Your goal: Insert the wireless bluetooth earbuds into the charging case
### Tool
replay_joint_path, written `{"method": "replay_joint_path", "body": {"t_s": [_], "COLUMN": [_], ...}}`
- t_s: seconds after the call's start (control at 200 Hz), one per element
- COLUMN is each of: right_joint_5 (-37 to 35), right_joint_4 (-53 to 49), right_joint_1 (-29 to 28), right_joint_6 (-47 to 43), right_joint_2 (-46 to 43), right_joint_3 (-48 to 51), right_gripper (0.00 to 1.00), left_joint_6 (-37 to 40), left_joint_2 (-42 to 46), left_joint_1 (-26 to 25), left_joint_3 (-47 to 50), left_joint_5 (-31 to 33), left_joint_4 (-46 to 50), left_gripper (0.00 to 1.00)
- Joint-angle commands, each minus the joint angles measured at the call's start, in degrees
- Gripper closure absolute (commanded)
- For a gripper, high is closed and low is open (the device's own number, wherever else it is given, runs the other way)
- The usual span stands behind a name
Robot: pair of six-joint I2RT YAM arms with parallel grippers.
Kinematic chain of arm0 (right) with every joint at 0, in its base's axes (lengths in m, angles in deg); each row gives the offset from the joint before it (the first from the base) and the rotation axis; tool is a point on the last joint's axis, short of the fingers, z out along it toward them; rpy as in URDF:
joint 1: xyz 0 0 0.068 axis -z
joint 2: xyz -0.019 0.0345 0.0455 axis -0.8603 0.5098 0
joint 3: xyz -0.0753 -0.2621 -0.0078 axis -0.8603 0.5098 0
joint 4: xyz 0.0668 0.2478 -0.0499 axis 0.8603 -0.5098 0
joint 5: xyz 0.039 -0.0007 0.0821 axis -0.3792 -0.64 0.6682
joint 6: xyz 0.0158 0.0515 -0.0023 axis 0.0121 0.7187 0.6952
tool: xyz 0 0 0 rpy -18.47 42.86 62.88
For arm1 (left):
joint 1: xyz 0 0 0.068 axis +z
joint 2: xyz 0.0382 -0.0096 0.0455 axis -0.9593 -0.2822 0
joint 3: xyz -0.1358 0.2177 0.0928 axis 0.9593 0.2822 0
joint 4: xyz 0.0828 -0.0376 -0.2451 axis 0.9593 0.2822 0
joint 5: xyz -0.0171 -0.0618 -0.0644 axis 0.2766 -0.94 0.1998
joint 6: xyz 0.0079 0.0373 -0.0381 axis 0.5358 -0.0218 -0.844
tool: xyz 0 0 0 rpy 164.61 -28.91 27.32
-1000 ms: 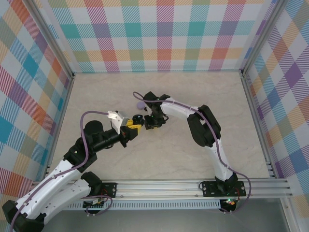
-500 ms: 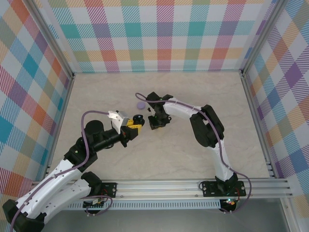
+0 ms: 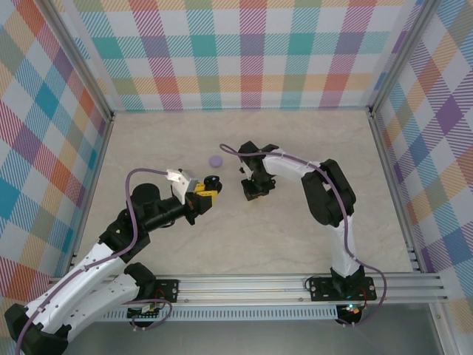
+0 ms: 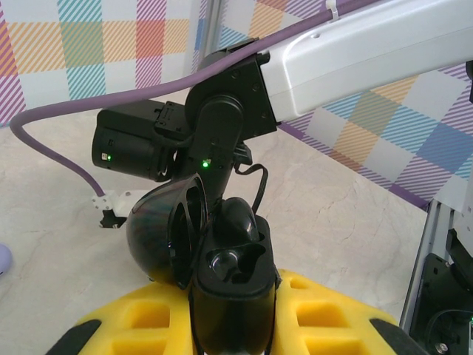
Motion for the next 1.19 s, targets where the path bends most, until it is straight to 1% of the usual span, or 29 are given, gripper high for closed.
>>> {"method": "replay_joint_path", "body": {"t_s": [0.0,0.135,0.26,0.37,0.5,0.56,0.76,0.935,1.075,1.19], "right_joint_5": [-2.1,-1.9,-0.8,1.7,6.2,7.6,12.0,10.3,9.0,7.5], "right_joint_4": [-4.2,-4.3,-4.2,-3.6,-2.0,-1.3,0.7,0.7,-0.3,-0.8], "right_joint_1": [0.9,0.9,0.9,0.8,0.6,0.5,0.2,0.1,0.2,0.2], "right_joint_6": [-1.6,-0.9,-0.2,0.3,0.4,0.5,1.1,3.0,3.9,4.3], "right_joint_2": [-0.8,-1.9,-3.5,-5.1,-6.3,-6.6,-5.5,-2.8,-0.5,0.3], "right_joint_3": [1.7,1.0,0.9,1.2,2.1,2.5,2.4,1.3,0.1,-0.3], "right_gripper": [0.71,0.61,0.54,0.53,0.54,0.56,0.7,0.79,0.83,0.84], "left_joint_6": [-1.0,-1.1,-1.1,-1.1,-1.2,-1.2,-1.3,-1.1,-1.1,-0.9], "left_joint_2": [-0.4,-1.1,-1.1,-1.2,-1.4,-1.4,-1.5,-1.6,-1.7,-1.6], "left_joint_1": [-0.5,-0.5,-0.5,-0.5,-0.5,-0.5,-0.5,-0.5,-0.5,-0.5], "left_joint_3": [0.5,0.3,0.3,0.5,0.4,0.4,0.4,0.1,0.1,0.1], "left_joint_5": [0.2,-0.1,0.0,0.0,-0.1,-0.1,-0.1,-0.1,-0.1,0.1], "left_joint_4": [-2.2,-2.2,-2.3,-2.5,-2.6,-2.6,-2.7,-2.5,-2.4,-2.2], "left_gripper": [1.0,1.0,1.0,1.0,1.0,1.0,1.0,1.0,1.0,1.0]}}
